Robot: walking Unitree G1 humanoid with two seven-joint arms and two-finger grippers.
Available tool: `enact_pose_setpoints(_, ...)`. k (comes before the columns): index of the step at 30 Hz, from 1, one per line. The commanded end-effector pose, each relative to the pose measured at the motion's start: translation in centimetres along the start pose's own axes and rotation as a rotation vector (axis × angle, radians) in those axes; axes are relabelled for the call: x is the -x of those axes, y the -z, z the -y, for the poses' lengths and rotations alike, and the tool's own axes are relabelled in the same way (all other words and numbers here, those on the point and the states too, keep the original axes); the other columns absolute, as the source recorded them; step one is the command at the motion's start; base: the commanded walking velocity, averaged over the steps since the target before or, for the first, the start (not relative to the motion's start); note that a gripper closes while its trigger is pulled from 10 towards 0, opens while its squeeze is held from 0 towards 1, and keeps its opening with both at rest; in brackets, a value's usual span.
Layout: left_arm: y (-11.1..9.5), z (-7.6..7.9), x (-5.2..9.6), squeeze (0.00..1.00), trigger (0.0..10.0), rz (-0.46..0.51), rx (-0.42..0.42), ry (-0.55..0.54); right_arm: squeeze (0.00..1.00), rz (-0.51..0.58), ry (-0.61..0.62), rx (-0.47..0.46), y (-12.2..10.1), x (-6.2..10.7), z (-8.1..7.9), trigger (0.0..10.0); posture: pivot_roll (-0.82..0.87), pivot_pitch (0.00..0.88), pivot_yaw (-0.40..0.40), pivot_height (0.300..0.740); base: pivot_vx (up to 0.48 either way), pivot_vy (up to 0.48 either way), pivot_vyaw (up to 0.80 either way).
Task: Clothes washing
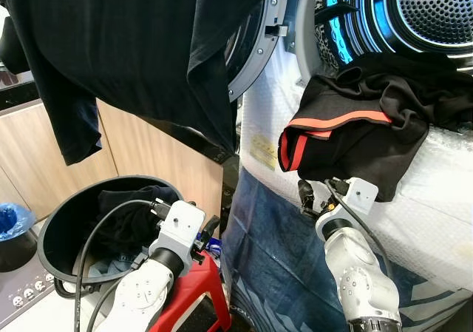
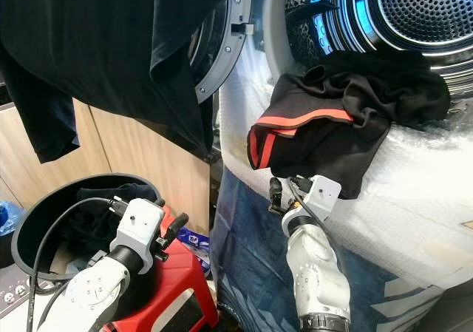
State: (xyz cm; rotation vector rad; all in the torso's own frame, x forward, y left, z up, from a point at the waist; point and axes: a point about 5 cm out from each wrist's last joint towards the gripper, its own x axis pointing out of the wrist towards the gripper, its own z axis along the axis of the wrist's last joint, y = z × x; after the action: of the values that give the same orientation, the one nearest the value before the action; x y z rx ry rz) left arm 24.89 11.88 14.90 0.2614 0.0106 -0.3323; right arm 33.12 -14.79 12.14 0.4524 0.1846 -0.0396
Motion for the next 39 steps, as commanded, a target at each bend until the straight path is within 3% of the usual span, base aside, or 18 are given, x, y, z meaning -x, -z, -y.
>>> enact_pose_setpoints(1, -0.4, -0.1, 0.3, 0.00, 10.0, 0.009, -0.023, -0.009, 0.00, 0.049, 0.023, -0.023, -1.2, -0.3, 0.8, 10.0, 0.11, 0.003, -0.066, 0.740, 0.000, 0.000, 0.00)
enact_pose_setpoints(4, -0.4, 0.0, 0.3, 0.00, 10.0, 0.006, -0.017, -0.001, 0.00, 0.103, 0.019, -0.051, -2.5, -0.4, 1.8, 10.0, 0.11, 0.003, -0.064, 0.740, 0.000, 0.000, 0.00)
enact_pose_setpoints(7, -0.5, 0.7, 0.4, 0.00, 10.0, 0.010, -0.005, 0.052, 0.00, 0.140, -0.086, -0.070, -3.7, 0.0, 1.5, 10.0, 0.10, 0.003, -0.062, 0.740, 0.000, 0.000, 0.00)
enact_pose_setpoints(10, -0.4, 1.3, 0.5, 0.00, 10.0, 0.010, -0.009, 0.080, 0.00, 0.164, -0.103, -0.051, -4.3, 0.1, 1.8, 10.0, 0.09, 0.003, -0.061, 0.740, 0.000, 0.000, 0.00)
enact_pose_setpoints(14, -0.5, 1.3, 0.4, 0.00, 10.0, 0.013, -0.011, 0.081, 0.00, 0.194, -0.113, -0.094, -4.9, 0.0, 1.9, 10.0, 0.10, 0.001, -0.063, 0.740, 0.000, 0.000, 0.00)
enact_pose_setpoints(23, -0.4, 1.7, 0.6, 0.00, 10.0, 0.009, -0.009, 0.097, 0.00, 0.056, -0.342, -0.016, -3.6, 1.2, 1.1, 10.0, 0.10, 0.000, -0.065, 0.740, 0.000, 0.000, 0.00)
enact_pose_setpoints(34, -0.4, 2.1, 0.6, 0.00, 10.0, 0.006, -0.006, 0.110, 0.00, 0.075, -0.295, -0.039, -4.3, 1.0, 1.5, 10.0, 0.09, 0.000, -0.066, 0.740, 0.000, 0.000, 0.00)
enact_pose_setpoints(35, -0.4, 2.1, 0.6, 0.00, 10.0, 0.006, -0.006, 0.110, 0.00, 0.076, -0.286, -0.042, -4.2, 1.0, 1.5, 8.5, 0.09, 0.000, -0.066, 0.740, 0.000, 0.000, 0.00)
enact_pose_setpoints(36, -0.4, 2.1, 0.6, 0.00, 10.0, 0.006, -0.007, 0.110, 0.00, 0.078, -0.263, -0.046, -4.2, 0.9, 1.5, 4.9, 0.09, 0.000, -0.068, 0.740, 0.000, 0.000, 0.00)
enact_pose_setpoints(37, -0.4, 2.1, 0.5, 0.00, 10.0, 0.006, -0.007, 0.110, 0.00, 0.080, -0.246, -0.049, -4.1, 0.8, 1.6, 4.9, 0.09, 0.000, -0.068, 0.740, 0.000, 0.000, 0.00)
enact_pose_setpoints(38, -0.4, 2.1, 0.6, 0.00, 10.0, 0.007, -0.007, 0.109, 0.00, 0.084, -0.219, -0.064, -4.0, 0.7, 1.5, 1.0, 0.10, 0.000, -0.069, 0.740, 0.000, 0.000, 0.00)
enact_pose_setpoints(39, -0.4, 2.1, 0.6, 0.00, 10.0, 0.007, -0.007, 0.109, 0.00, 0.084, -0.219, -0.064, -4.0, 0.7, 1.5, 1.0, 0.10, 0.000, -0.069, 0.740, 0.000, 0.000, 0.00)
